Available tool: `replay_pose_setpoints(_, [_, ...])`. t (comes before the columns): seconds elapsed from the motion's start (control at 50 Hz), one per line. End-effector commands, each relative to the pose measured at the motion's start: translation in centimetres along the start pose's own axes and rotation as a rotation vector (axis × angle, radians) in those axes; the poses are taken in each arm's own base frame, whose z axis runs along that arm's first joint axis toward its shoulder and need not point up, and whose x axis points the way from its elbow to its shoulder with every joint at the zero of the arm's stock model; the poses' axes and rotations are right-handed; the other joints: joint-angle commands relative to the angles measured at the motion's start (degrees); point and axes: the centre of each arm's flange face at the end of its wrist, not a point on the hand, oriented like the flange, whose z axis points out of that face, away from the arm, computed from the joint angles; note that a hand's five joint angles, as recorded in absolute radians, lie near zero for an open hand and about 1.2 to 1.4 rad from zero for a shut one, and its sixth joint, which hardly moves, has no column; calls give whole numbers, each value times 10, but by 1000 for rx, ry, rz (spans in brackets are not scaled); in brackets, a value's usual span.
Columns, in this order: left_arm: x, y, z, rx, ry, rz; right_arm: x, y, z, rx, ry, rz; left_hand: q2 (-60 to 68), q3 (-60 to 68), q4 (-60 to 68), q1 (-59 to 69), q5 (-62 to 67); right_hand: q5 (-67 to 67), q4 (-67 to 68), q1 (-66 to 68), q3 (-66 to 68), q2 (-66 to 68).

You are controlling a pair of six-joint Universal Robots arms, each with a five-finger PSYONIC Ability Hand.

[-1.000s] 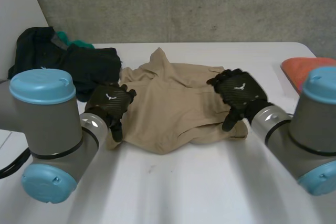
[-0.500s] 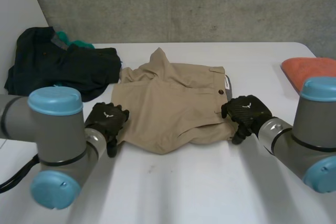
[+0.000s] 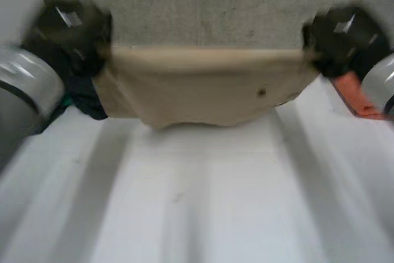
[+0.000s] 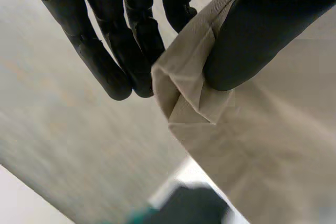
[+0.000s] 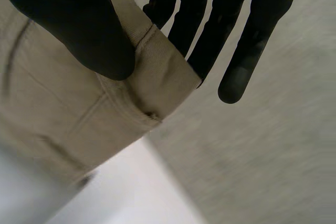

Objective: Fold the laundry.

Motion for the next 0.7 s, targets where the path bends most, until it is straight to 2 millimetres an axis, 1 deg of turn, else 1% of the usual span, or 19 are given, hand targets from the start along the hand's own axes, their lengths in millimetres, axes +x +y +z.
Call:
replay_pose_setpoints(0.02, [-27, -59, -4, 131, -52, -49, 32, -41, 14, 95, 55, 82, 115, 121, 118, 134, 134, 131, 114, 171, 125, 125])
replay_pose_setpoints(0.06, [-24, -52, 7, 95, -39, -55, 29, -37, 22, 82, 39, 99, 115, 121, 118, 134, 134, 131, 114, 171, 125, 125])
replay_pose_setpoints(0.14, [-5, -19, 42, -23, 12, -51, 12, -21, 42, 37, -3, 100, 115, 121, 118, 134, 134, 131, 114, 171, 125, 125])
replay_pose_setpoints(0.16, [5, 0, 58, -70, 33, -48, 5, -10, 51, 9, -14, 95, 115, 121, 118, 134, 134, 131, 114, 171, 125, 125])
replay_pose_setpoints(0.2, [15, 15, 72, -101, 51, -45, -3, 3, 61, -22, -23, 90, 115, 121, 118, 134, 134, 131, 114, 171, 125, 125])
replay_pose_setpoints(0.24, [28, 31, 92, -116, 60, -45, -15, 20, 73, -58, -29, 88, 115, 121, 118, 134, 134, 131, 114, 171, 125, 125])
replay_pose_setpoints(0.28, [33, 39, 106, -107, 57, -46, -25, 24, 83, -50, -28, 77, 115, 121, 118, 134, 134, 131, 114, 171, 125, 125])
replay_pose_setpoints(0.3, [35, 41, 120, -71, 42, -48, -28, 24, 94, -15, -3, 72, 115, 121, 118, 134, 134, 131, 114, 171, 125, 125])
replay_pose_setpoints(0.36, [26, 27, 140, 51, -23, -59, -21, 13, 113, 89, 87, 67, 115, 121, 118, 134, 134, 131, 114, 171, 125, 125])
replay_pose_setpoints(0.38, [8, 5, 149, 178, -103, -74, -7, -1, 124, 188, 179, 75, 115, 121, 118, 134, 134, 131, 114, 171, 125, 125])
replay_pose_setpoints(0.42, [-10, -23, 150, 309, -175, -94, 10, -23, 129, 312, 281, 100, 115, 121, 118, 134, 134, 131, 114, 171, 125, 125])
replay_pose_setpoints(0.44, [-29, -54, 146, 443, -249, -117, 26, -40, 131, 419, 372, 141, 115, 121, 118, 134, 134, 131, 114, 171, 125, 125])
replay_pose_setpoints(0.5, [-55, -100, 126, 627, -349, -180, 47, -67, 124, 580, 476, 207, 115, 121, 118, 134, 134, 131, 114, 171, 125, 125])
replay_pose_setpoints(0.52, [-68, -119, 114, 706, -397, -224, 58, -85, 117, 684, 520, 240, 115, 121, 118, 134, 134, 131, 114, 171, 125, 125])
replay_pose_setpoints(0.54, [-72, -126, 108, 734, -413, -239, 59, -90, 114, 708, 523, 248, 115, 121, 118, 134, 134, 131, 114, 171, 125, 125])
replay_pose_setpoints(0.58, [-75, -127, 106, 751, -420, -257, 62, -92, 111, 722, 527, 244, 115, 121, 118, 134, 134, 131, 114, 171, 125, 125])
replay_pose_setpoints(0.62, [-67, -114, 111, 716, -388, -256, 55, -90, 110, 698, 495, 236, 115, 121, 118, 134, 134, 131, 114, 171, 125, 125])
replay_pose_setpoints(0.68, [-49, -64, 123, 565, -327, -235, 31, -65, 112, 544, 396, 241, 115, 121, 118, 134, 134, 131, 114, 171, 125, 125])
replay_pose_setpoints(0.7, [-45, -56, 124, 539, -316, -232, 26, -59, 112, 512, 375, 241, 115, 121, 118, 134, 134, 131, 114, 171, 125, 125])
